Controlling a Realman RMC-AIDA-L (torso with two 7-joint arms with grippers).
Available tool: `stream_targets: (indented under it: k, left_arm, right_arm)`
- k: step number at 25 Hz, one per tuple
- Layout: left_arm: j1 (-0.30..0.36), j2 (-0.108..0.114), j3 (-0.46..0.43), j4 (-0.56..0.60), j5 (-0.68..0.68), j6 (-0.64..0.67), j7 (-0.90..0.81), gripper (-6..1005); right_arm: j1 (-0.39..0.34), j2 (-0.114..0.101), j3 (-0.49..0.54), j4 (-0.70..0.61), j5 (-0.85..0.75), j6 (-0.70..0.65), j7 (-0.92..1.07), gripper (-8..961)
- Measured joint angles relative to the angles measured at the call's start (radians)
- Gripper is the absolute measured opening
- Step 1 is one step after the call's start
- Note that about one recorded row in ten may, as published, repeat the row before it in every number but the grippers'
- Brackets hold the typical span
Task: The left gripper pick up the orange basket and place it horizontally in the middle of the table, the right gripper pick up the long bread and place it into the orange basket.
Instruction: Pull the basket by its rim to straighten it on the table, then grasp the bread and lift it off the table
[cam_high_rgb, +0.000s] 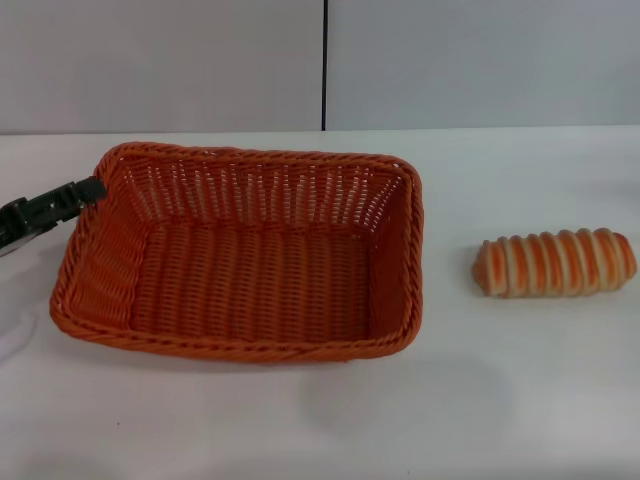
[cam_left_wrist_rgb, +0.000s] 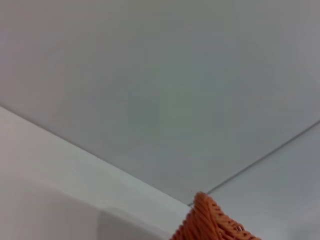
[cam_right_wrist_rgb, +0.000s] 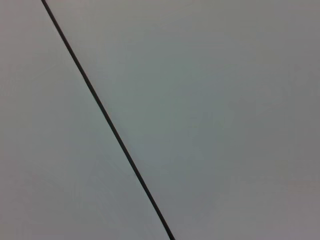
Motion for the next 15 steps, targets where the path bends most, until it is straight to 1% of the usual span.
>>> stream_targets:
  k: [3, 4, 7, 9, 10, 11, 13, 15]
  left_arm:
    - [0.000, 0.007, -0.004, 0.002, 0.000, -0.002, -0.002, 683]
    - [-0.001, 0.020, -0.015, 0.003, -0.001, -0.003, 0.001, 711]
    - [-0.002, 0.033, -0.047, 0.004, -0.008, -0.003, 0.026, 792]
    - [-0.002, 0.033, -0.047, 0.004, -0.008, -0.003, 0.026, 792]
    - [-0.001, 0.038, -0.092, 0.004, -0.041, -0.001, 0.079, 792]
    - [0.002, 0.038, -0.118, 0.004, -0.075, 0.000, 0.121, 791]
    - [0.005, 0.037, -0.130, 0.004, -0.099, 0.002, 0.150, 791]
    - [0.016, 0.027, -0.151, 0.004, -0.191, 0.020, 0.284, 791]
  right_arm:
    - [0.000, 0.000, -0.008, 0.000, 0.000, 0.001, 0.000, 565]
    - [0.000, -0.001, -0.017, 0.000, -0.001, 0.001, 0.002, 565]
    - [-0.001, -0.005, -0.049, -0.002, -0.001, -0.004, 0.013, 564]
    - [-0.002, -0.008, -0.083, -0.014, -0.001, -0.012, 0.031, 564]
    - [-0.004, -0.008, -0.110, -0.027, -0.001, -0.017, 0.047, 563]
    - [-0.005, -0.009, -0.144, -0.044, -0.001, -0.024, 0.065, 563]
    - [-0.008, -0.011, -0.207, -0.077, -0.001, -0.033, 0.103, 563]
    - [-0.012, -0.016, -0.288, -0.117, -0.006, -0.035, 0.169, 562]
